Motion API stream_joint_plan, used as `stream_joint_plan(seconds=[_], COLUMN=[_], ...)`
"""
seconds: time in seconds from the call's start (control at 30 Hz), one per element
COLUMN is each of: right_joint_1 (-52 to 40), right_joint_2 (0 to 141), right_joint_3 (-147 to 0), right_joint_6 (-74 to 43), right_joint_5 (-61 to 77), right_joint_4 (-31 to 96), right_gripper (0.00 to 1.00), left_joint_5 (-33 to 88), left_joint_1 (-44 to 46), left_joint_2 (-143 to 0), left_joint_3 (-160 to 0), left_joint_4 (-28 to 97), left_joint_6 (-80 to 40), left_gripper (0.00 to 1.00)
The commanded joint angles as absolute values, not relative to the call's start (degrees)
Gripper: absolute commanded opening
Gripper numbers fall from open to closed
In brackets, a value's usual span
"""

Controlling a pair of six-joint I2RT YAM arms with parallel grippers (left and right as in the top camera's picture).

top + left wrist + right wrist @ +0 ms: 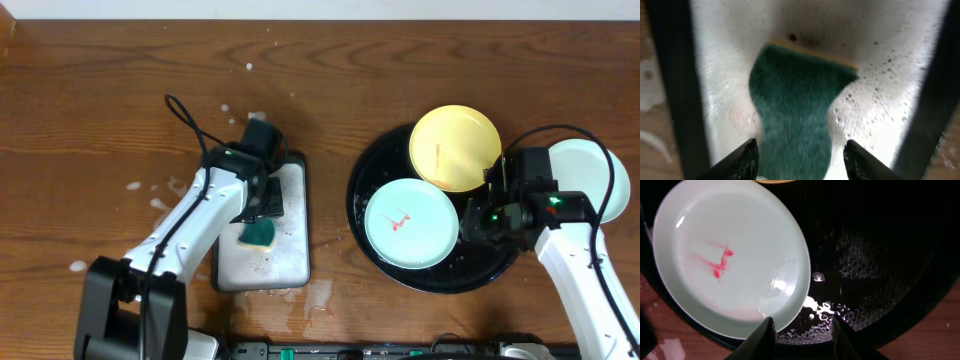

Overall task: Clean dirty plates on tray and stack at the side
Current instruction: 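Scrub the tilted pale green plate with the sponge in the left gripper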

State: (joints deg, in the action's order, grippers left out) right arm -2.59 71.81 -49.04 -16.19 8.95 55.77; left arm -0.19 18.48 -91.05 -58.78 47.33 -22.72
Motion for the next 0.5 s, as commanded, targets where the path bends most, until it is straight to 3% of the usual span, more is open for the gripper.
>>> stream_joint_plan(seconds=[0.0, 0.13, 0.17, 0.2, 0.47], right_joint_1=[-2.9, -2.9, -2.9, -2.9, -2.9], right_joint_2=[73.7, 76.3, 77.0, 77.7, 84.6], right_joint_3=[-46.9, -45.2, -45.2, -45.2, -45.2], right_joint_6=[-17.1, -15.7, -15.2, -14.9, -13.0], right_joint_5=[8.4, 8.4, 8.4, 8.4, 8.4], right_joint_4=[55.0, 52.0, 51.4, 50.7, 43.9], right_gripper=[0.35, 0.36, 0.36, 0.36, 0.34], left_joint_5=[-0.7, -0.4, -0.4, -0.4, 2.2], left_joint_1=[18.3, 18.3, 18.3, 18.3, 18.3], left_joint_2=[-94.6, -97.8, -98.1, -98.1, -91.8], left_joint_3=[-53.8, -51.8, -51.9, -52.1, -60.8], left_joint_4=[43.9, 40.5, 40.4, 40.4, 49.2], left_joint_6=[-24.8, -25.6, -25.6, -25.6, -23.3], left_gripper=[0.52, 0.23, 0.12, 0.08, 0.07])
